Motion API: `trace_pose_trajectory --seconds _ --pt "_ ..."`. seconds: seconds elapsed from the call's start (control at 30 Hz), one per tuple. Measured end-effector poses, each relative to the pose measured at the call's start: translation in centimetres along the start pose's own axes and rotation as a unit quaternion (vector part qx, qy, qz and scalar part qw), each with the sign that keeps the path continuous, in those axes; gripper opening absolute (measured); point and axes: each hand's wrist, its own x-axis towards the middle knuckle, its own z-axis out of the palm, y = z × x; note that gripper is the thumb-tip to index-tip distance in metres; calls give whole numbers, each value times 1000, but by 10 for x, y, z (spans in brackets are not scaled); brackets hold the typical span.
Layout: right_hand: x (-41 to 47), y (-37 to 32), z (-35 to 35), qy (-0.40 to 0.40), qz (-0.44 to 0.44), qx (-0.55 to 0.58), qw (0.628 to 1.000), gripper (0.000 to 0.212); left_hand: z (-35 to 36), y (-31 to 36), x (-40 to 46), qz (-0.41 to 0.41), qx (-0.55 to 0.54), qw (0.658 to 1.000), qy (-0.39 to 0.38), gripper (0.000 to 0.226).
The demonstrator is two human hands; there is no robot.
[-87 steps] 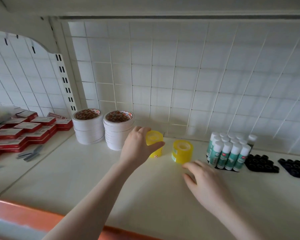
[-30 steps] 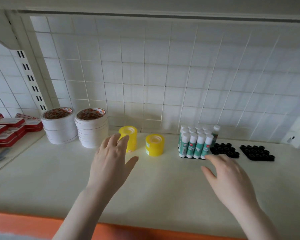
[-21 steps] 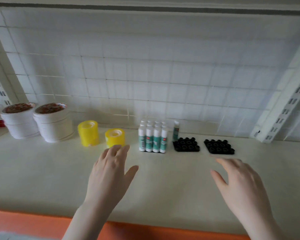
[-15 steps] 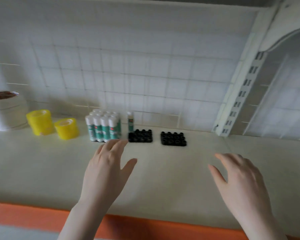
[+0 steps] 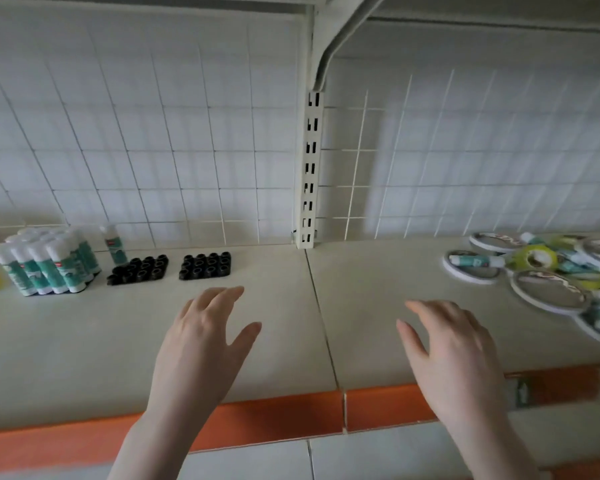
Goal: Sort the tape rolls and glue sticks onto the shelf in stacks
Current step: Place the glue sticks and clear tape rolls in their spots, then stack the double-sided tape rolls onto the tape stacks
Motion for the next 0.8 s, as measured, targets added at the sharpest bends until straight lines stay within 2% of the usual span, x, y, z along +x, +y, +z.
trace_pose_trajectory --seconds 0.2,0.43,0.63,0.8 --pt "-4 71 -31 16 21 -37 999 26 32 64 2 43 -27 998 -37 50" --pt "4 192 -57 58 28 -30 997 16 97 170 6 64 -37 997 -29 48" --pt "45 306 -75 20 -22 -20 999 12 171 278 11 60 -39 997 -22 46" --pt "75 355 -73 -9 -41 18 999 19 196 324 28 76 -11 997 -22 41"
